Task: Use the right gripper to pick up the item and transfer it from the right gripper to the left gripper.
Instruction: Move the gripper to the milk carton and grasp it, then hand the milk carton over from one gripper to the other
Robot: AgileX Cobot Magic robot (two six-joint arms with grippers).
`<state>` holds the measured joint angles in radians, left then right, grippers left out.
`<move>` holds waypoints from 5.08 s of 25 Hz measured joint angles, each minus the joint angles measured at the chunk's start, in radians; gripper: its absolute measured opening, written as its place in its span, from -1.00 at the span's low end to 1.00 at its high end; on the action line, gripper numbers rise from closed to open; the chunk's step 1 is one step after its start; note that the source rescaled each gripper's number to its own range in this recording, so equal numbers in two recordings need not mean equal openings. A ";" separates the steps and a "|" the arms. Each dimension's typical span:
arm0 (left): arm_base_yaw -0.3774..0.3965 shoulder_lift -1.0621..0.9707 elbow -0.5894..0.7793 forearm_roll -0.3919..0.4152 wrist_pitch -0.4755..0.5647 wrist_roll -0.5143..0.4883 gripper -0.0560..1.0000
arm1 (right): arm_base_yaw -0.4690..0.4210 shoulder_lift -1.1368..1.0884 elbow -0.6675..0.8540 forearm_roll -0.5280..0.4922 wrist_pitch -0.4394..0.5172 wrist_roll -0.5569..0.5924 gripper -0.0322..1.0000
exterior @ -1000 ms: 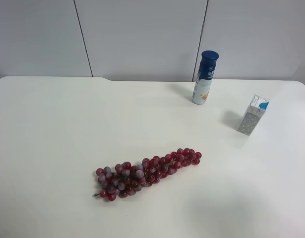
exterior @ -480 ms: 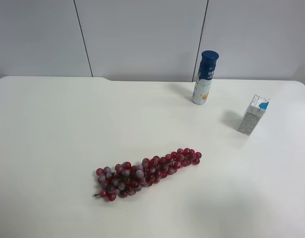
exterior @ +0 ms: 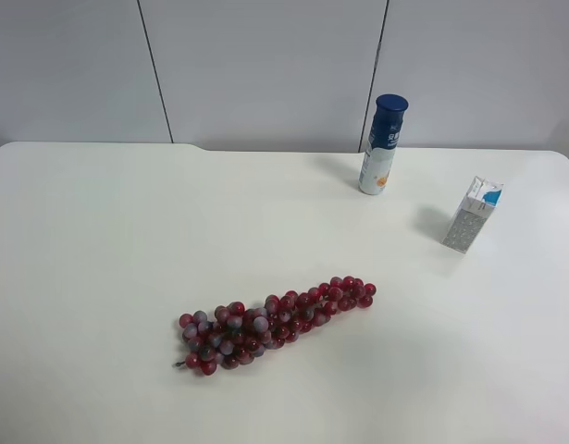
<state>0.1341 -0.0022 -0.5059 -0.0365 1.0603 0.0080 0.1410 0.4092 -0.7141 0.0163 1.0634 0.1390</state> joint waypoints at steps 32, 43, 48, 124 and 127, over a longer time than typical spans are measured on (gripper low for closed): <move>0.000 0.000 0.000 0.000 0.001 0.000 1.00 | -0.105 1.173 -0.508 0.083 -0.057 0.437 0.97; 0.000 0.000 0.000 0.000 0.001 0.000 1.00 | -0.276 1.286 -0.525 0.139 -0.034 0.401 0.95; 0.000 0.000 0.000 0.000 0.001 0.000 1.00 | -0.276 1.362 -0.526 0.194 -0.036 0.379 0.93; 0.000 0.000 0.000 -0.002 0.000 0.000 1.00 | -0.217 1.290 -0.695 0.187 0.132 0.013 -0.94; 0.000 0.000 0.000 -0.002 0.000 0.000 1.00 | -0.140 1.266 -0.695 0.197 0.139 -0.016 -0.94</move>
<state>0.1341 -0.0022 -0.5059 -0.0387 1.0603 0.0080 0.0005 1.6754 -1.4090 0.2129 1.2027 0.1232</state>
